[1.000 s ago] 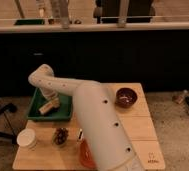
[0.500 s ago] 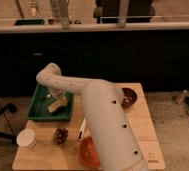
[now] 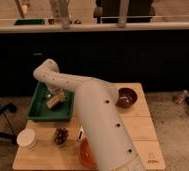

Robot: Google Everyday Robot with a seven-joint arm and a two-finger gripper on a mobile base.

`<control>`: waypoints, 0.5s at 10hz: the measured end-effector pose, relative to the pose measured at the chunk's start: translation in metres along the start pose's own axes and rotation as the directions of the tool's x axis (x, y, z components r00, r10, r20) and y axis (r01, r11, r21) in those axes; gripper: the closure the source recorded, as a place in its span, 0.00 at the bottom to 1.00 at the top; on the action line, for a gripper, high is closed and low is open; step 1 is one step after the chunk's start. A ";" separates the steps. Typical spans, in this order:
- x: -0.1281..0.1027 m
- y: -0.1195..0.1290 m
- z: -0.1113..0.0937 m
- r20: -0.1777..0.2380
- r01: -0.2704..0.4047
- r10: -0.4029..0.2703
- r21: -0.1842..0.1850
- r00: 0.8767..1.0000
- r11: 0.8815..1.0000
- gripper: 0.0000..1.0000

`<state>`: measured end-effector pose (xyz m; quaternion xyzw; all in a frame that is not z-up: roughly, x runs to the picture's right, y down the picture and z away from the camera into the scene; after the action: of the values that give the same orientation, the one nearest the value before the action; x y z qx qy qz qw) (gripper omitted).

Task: Wipe tray with eraser

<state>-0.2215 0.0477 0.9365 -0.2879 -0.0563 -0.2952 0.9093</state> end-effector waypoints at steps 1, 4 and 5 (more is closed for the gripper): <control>-0.006 -0.005 0.002 0.003 0.015 -0.015 0.000 1.000 1.000 1.00; -0.032 -0.002 0.007 0.046 0.106 -0.105 -0.010 0.993 0.994 1.00; -0.039 0.003 0.007 0.051 0.140 -0.140 -0.014 0.989 0.990 1.00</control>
<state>-0.2517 0.0732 0.9300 -0.2984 -0.0966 -0.3515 0.8821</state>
